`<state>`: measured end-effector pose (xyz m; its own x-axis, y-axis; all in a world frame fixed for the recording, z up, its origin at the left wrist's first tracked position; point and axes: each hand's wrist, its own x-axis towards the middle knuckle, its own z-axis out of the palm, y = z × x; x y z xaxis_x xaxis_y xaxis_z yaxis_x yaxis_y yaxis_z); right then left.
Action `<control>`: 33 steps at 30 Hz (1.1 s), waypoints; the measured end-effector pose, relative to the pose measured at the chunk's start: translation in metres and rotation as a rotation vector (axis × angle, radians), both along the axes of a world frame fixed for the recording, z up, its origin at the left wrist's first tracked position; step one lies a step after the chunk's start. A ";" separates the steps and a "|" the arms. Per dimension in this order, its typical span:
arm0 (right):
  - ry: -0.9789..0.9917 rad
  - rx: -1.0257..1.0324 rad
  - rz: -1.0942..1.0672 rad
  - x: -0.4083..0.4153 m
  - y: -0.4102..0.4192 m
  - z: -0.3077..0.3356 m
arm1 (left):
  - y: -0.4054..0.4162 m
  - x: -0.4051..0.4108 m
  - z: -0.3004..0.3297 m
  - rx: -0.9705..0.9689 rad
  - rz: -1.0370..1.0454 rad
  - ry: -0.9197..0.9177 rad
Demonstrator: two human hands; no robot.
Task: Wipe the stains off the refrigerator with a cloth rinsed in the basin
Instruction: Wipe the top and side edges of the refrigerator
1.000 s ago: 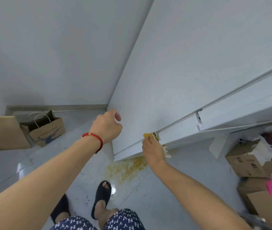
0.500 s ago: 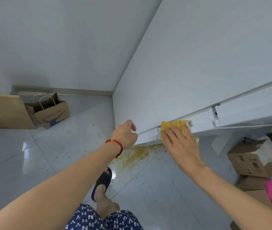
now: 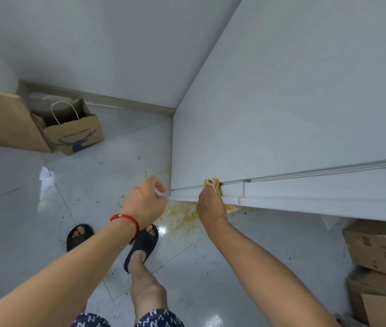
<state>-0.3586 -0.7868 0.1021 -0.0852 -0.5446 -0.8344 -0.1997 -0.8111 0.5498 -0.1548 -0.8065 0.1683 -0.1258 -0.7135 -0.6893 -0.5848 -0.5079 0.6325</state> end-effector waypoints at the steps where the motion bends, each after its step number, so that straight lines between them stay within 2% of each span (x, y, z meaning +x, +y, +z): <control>1: -0.036 0.017 -0.014 0.002 -0.001 -0.002 | 0.001 0.001 -0.002 0.003 0.000 -0.008; 4: -0.160 -0.045 -0.164 0.000 0.008 0.035 | -0.002 -0.001 -0.002 0.011 -0.003 -0.017; 6: -0.322 -0.171 -0.149 -0.006 0.013 0.066 | -0.003 -0.005 0.003 0.029 0.009 -0.009; 9: -0.426 -0.287 -0.230 -0.011 0.020 0.109 | -0.001 -0.016 0.011 0.054 0.002 0.031; 11: -0.461 -0.313 -0.131 -0.016 0.024 0.116 | 0.000 -0.019 0.012 0.038 0.000 0.061; 13: -0.408 -0.285 -0.039 -0.012 0.024 0.107 | 0.002 -0.017 0.009 0.026 0.004 0.067; 16: -0.286 -0.213 0.054 -0.002 0.025 0.061 | 0.008 -0.010 0.000 0.034 0.009 0.048; 19: -0.159 -0.130 -0.003 0.007 0.016 0.033 | 0.011 -0.009 -0.002 0.012 0.010 0.059; 21: -0.154 -0.103 -0.078 0.009 0.010 0.042 | 0.009 -0.015 0.004 -0.043 0.003 0.101; 25: -0.261 -0.228 -0.178 0.000 0.015 0.116 | 0.000 -0.041 0.030 -0.123 0.078 0.139; 29: -0.384 -0.359 -0.318 0.005 0.018 0.215 | 0.001 -0.059 0.061 -0.098 0.188 0.157; 33: -0.493 -0.497 -0.309 0.011 0.024 0.322 | 0.002 -0.067 0.096 -0.144 0.166 0.222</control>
<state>-0.3477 -0.7627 0.4245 0.0241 -0.8778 -0.4784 -0.6938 -0.3592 0.6241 -0.2215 -0.8040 0.2641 -0.1359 -0.8251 -0.5484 -0.3409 -0.4808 0.8079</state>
